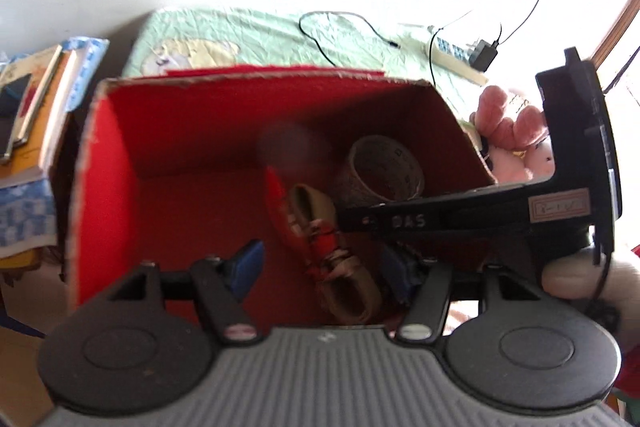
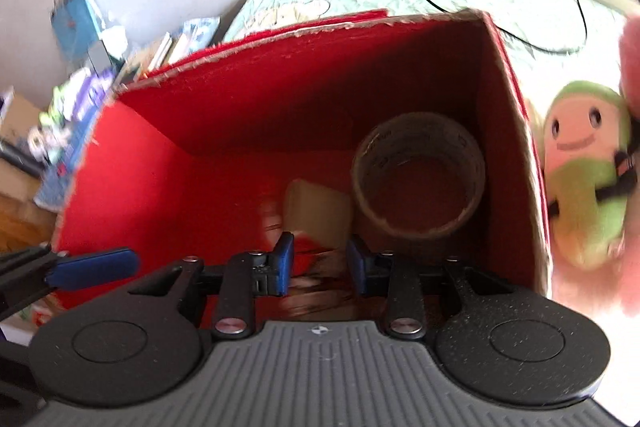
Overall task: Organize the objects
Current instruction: 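Withdraw the right gripper and move it to the red gift packet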
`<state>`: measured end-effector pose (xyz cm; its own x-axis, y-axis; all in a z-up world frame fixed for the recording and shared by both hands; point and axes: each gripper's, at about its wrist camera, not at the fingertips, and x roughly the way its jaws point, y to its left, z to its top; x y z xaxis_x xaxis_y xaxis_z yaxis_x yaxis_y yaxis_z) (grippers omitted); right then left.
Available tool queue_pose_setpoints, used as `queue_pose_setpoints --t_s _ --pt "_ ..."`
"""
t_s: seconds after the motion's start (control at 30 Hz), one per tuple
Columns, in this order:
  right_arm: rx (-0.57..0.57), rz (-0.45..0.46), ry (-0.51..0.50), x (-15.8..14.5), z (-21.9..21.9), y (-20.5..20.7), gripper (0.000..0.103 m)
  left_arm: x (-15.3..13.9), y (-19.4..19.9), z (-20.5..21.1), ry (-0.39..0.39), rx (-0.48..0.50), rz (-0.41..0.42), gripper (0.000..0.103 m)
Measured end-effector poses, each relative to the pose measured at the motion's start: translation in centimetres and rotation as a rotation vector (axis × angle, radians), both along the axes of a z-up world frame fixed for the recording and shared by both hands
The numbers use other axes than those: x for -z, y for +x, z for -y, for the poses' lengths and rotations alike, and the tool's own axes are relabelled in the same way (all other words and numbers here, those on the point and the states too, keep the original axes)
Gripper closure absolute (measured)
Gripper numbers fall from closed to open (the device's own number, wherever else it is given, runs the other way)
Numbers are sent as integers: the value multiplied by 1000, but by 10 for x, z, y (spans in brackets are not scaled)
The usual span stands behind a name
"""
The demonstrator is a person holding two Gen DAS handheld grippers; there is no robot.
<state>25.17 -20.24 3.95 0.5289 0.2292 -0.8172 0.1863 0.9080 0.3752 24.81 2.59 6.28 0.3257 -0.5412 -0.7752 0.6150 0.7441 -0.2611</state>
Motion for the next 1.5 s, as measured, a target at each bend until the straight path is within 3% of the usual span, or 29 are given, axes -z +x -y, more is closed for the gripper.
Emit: queue_pose_setpoints --t_s 0.17,0.27,0.33,0.5,0.77,1.0,1.5 --pt "101 93 104 -12 11 -42 71 -26 -6 -40 -66 -28 44 40" --pt "116 202 42 -27 5 -73 71 -35 -10 -58 -75 -47 77 40" --pt "111 255 -1 -36 -1 -90 71 -41 -14 -71 -62 -50 109 39" --pt "144 324 14 -44 1 -118 68 -48 -28 -91 15 -37 212 35" --pt "97 397 -18 -50 -29 -144 65 -33 -49 -94 69 8 170 30" --pt "40 333 -16 -37 -49 -145 59 -12 -61 -83 90 56 105 27" --pt "177 140 74 -1 -37 -162 57 25 -88 -29 187 197 -24 24"
